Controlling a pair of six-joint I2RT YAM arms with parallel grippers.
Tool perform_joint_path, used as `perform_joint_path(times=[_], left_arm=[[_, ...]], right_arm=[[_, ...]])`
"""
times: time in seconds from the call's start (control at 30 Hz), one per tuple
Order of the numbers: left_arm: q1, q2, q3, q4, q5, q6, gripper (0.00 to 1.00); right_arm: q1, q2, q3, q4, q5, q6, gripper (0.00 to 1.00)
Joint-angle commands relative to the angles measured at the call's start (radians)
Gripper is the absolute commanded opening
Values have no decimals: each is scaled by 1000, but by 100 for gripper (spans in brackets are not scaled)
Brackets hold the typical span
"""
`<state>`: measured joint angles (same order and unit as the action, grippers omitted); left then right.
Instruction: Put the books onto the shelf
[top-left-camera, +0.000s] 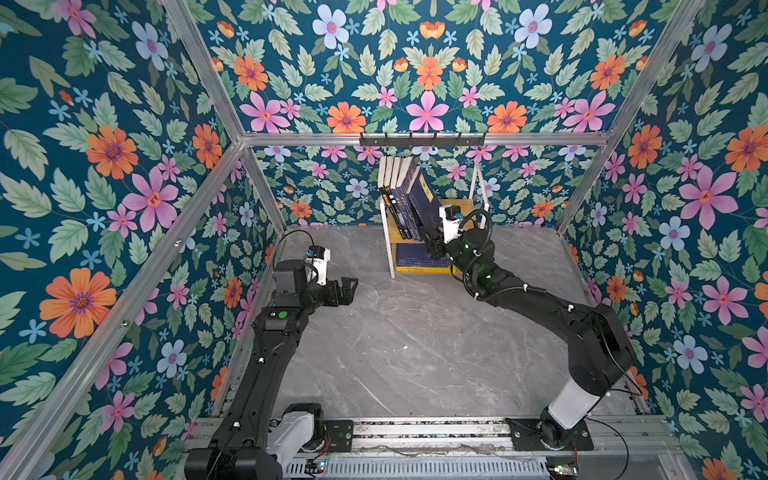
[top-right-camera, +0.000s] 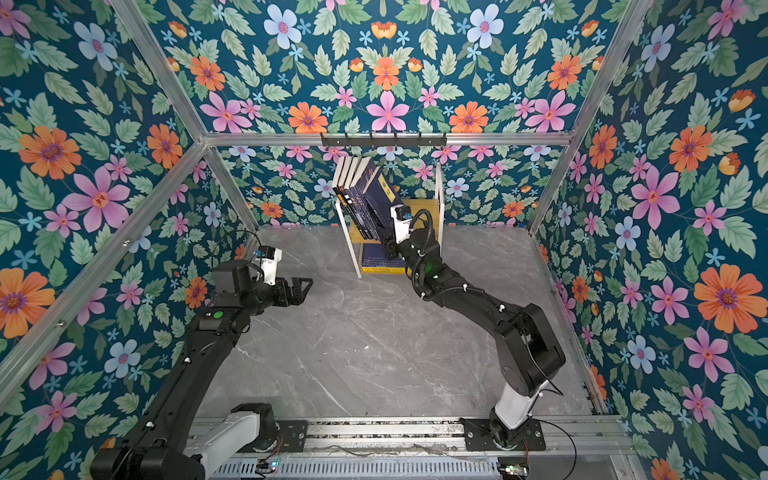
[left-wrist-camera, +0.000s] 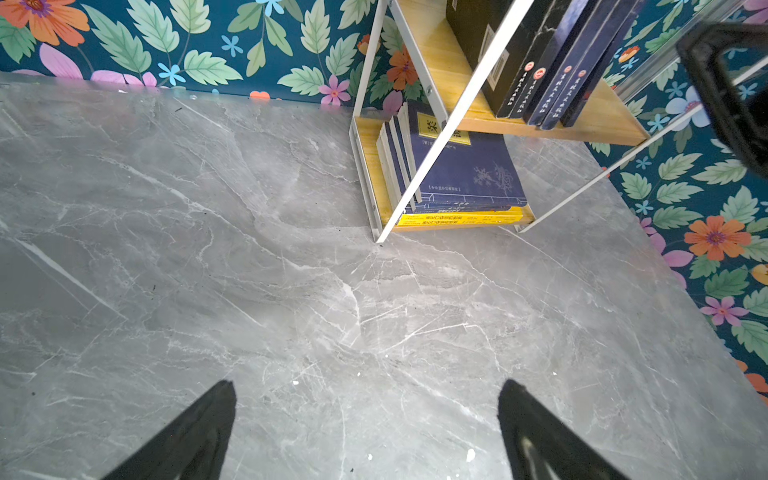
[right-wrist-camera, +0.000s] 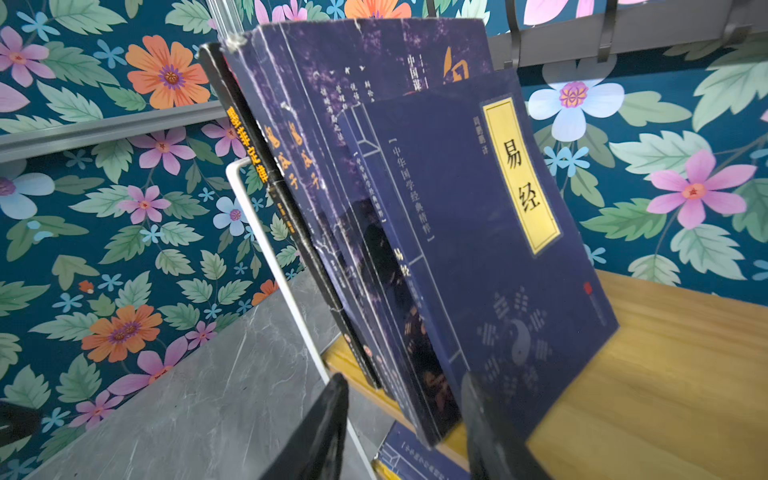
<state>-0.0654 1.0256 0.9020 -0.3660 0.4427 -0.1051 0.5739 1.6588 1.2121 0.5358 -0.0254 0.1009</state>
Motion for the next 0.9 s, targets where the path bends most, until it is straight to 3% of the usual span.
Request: perform_joint_path(times=[0.0,0.17,0.27,0.6,0.87], left_arm=[[1,4,6,27,2,5,100],[9,5,9,27,2,1,100],[11,2,11,25,2,2,100],[11,4,14,15,-7,7,100],[10,15,16,18,-6,5,100]], right_arm=[[0,-63,-12,-15,69,-27,42],[0,-23,109,-222,313,-158,19],[-18,50,176,-260,390,-184,6],[-102,287,500,-500,374,-148,0],[-154,418,643,-571,247,-114,0]])
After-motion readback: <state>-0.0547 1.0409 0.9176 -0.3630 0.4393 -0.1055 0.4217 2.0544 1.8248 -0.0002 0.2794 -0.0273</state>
